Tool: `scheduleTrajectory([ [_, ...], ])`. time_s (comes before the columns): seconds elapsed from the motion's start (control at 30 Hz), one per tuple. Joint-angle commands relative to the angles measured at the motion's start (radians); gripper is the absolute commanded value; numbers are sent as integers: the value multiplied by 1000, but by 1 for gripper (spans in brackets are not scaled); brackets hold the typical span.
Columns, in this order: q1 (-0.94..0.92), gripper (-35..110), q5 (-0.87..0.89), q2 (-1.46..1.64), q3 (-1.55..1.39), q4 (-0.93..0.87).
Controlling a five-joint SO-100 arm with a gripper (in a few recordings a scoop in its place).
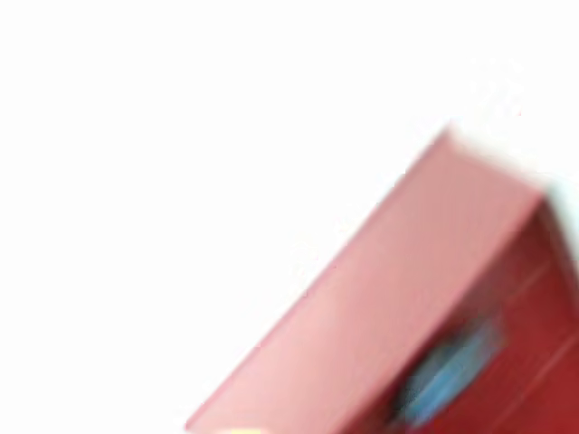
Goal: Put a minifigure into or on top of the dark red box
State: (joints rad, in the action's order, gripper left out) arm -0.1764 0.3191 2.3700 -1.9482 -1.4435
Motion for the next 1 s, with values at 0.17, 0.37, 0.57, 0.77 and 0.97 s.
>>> scheduleTrajectory([
  [0.17, 627, 0, -202, 649, -385, 32],
  [0.37, 986, 0, -216, 842, -664, 57],
  [0.57, 1236, 0, -192, 1040, -939, 98],
  [0.77, 1302, 0, -137, 1042, -1068, 107],
  [0.97, 1373, 0, -140, 1042, -1085, 132],
])
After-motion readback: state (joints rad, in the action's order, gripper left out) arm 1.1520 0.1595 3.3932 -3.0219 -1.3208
